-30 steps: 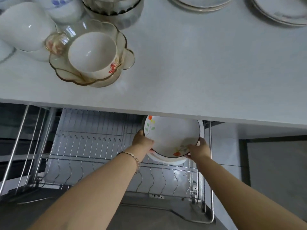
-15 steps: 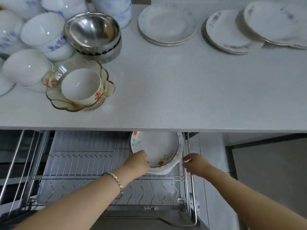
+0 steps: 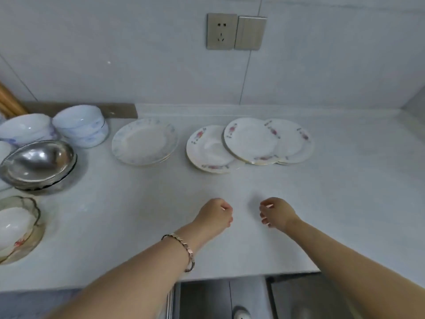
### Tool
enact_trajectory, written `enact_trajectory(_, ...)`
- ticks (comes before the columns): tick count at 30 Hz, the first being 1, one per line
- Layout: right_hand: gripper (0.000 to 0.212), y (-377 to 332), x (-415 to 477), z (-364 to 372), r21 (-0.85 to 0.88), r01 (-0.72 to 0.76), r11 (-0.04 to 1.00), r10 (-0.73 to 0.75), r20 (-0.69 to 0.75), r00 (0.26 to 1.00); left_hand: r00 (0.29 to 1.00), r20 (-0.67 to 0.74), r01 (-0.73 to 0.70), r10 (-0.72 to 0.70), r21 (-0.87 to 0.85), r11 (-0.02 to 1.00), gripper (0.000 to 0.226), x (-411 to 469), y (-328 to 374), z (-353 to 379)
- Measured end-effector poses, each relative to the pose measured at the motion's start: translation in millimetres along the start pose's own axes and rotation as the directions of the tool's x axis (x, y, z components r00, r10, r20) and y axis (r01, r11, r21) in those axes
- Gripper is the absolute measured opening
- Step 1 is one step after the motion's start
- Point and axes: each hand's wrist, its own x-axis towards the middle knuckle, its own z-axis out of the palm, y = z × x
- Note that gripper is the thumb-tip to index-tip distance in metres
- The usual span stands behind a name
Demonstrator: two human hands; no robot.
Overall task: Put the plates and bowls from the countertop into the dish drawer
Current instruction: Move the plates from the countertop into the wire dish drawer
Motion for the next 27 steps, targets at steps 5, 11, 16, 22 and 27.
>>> enact_trajectory(5,0.027,9.8,83.0,-86.0,0.052,-0.059,0.997,0.064,-0.091,0.994,0.968,-0.175,0.115,-0.178,-0.32,0.94,0.021,79.0,64.2,54.6)
enact_trajectory(11,0.041,-16.0,150.1,-117.1,0.481,-0.166,0.861,0.128,0.112,0.985,0.908,-0.331,0.062,-0.257,-0.501,0.863,0.011,154.3,107.0,62.9)
enact_trajectory(16,0.039,-31.0,188.7,-107.1,0.733,-0.208,0.647,0.174,0.124,0.977,0.867,-0.352,0.097,-0.353,-0.574,0.813,0.044,197.9,113.3,47.9)
enact_trajectory(22,0.045,-28.0,187.5,-103.7,0.797,-0.196,0.571,0.185,0.108,0.977,0.886,-0.25,0.151,-0.391,-0.642,0.752,0.05,208.4,107.2,32.2)
enact_trajectory(27,0.046,-27.1,153.0,-102.5,0.784,-0.124,0.608,0.14,0.048,0.989,0.909,-0.223,0.107,-0.353,-0.692,0.713,0.057,175.8,93.3,32.6)
